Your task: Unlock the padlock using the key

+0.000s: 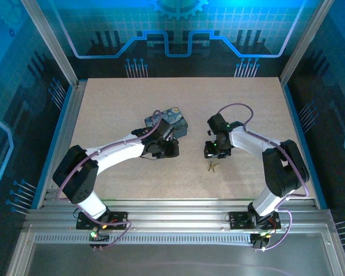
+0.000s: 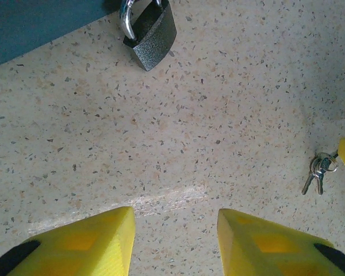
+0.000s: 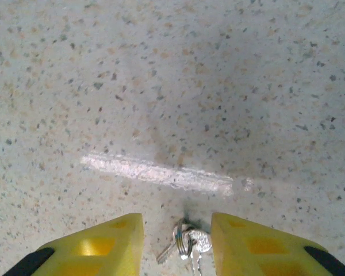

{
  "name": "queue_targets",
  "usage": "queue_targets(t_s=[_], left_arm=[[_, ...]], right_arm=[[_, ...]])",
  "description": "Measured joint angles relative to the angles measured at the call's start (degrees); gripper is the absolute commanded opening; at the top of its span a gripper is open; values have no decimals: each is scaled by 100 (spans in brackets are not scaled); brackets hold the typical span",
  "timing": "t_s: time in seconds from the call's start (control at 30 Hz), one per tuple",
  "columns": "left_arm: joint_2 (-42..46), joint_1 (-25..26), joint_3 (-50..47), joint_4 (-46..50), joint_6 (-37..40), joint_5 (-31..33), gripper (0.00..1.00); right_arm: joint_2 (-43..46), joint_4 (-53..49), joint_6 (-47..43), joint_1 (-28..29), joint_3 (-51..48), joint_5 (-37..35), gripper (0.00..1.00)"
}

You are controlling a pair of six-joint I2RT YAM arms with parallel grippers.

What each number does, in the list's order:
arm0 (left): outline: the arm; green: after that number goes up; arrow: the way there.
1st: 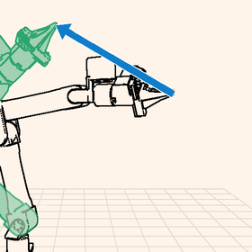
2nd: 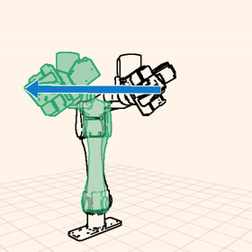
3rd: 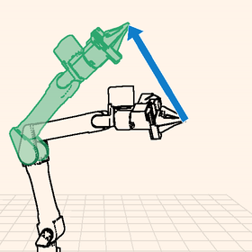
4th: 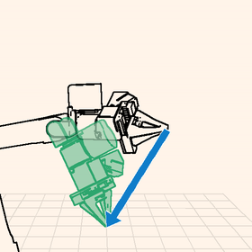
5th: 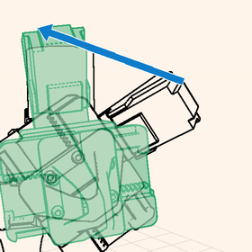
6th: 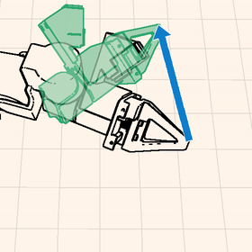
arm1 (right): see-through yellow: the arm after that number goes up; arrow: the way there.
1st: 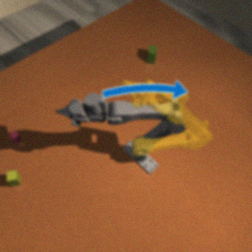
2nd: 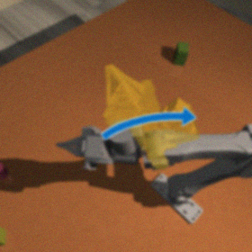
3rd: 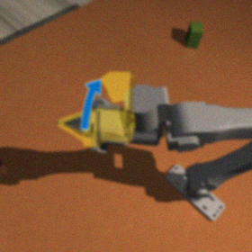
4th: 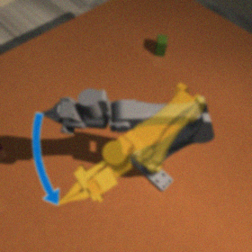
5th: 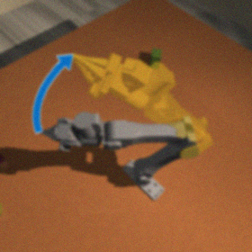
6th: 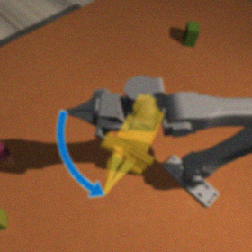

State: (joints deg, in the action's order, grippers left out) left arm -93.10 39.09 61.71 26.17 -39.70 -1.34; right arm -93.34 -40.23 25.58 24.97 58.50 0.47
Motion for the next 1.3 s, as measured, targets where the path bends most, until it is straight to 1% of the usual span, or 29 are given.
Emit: queue_targets(t_s=[0.13, 0.4, 0.53, 0.77, 0.97, 1.1, 1.2, 1.3], left_arm=[[0, 0, 0, 0, -50, 0, 43], [0, 0, 0, 0, -55, 0, 43], [2, 0, -2, 0, -74, 0, 43], [2, 0, -2, 0, -74, 0, 43], [2, 0, -2, 2, -72, 0, 43], [2, 0, -2, 4, -72, 0, 43], [2, 0, -2, 4, -70, 0, 43], [2, 0, -2, 4, -72, 0, 43]], right_arm=[[39, -59, -17, 205, -144, -153, 36], [39, -179, 127, 236, -433, -306, 35], [39, -109, 326, 236, -575, -260, 35], [39, 146, 949, 236, -706, -2, 35], [39, 498, 1493, 236, -715, 57, 41], [39, 614, 1637, 234, -713, 37, 43], [33, 632, 1646, 234, -684, 39, 42], [-20, 686, 1644, 234, -627, 44, 39]])
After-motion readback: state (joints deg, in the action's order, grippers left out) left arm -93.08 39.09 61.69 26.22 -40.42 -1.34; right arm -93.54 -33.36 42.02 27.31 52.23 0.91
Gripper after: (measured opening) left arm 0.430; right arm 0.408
